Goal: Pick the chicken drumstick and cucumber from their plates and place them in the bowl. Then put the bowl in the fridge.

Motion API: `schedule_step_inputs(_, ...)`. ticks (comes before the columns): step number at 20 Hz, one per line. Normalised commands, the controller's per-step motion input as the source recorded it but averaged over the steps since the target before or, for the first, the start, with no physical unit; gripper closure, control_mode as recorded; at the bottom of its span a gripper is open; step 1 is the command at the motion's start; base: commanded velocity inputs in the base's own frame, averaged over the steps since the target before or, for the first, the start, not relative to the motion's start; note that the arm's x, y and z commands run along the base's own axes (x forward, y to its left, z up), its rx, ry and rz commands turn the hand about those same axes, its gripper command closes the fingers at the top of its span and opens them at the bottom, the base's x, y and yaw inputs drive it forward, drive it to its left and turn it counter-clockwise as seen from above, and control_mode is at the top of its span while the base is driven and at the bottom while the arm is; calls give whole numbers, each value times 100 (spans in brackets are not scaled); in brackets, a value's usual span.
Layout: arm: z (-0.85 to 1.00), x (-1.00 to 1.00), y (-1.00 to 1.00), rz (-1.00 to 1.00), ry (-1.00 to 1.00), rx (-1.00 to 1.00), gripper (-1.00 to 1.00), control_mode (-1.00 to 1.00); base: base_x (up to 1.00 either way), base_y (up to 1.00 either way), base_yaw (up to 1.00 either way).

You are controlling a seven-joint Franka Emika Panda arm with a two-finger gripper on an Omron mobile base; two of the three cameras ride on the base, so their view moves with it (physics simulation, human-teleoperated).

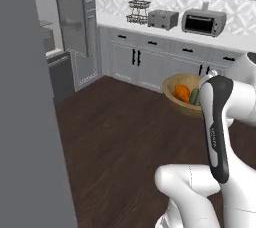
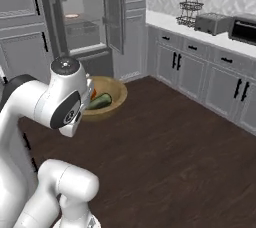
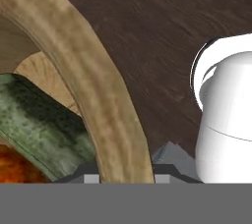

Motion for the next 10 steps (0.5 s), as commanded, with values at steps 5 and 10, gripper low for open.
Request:
schedule_step_inputs(5, 0, 0, 0, 0, 0, 0, 100, 100, 96, -98, 55)
schedule_step_inputs(10, 0, 0, 0, 0, 0, 0, 100, 100, 82, -96, 56)
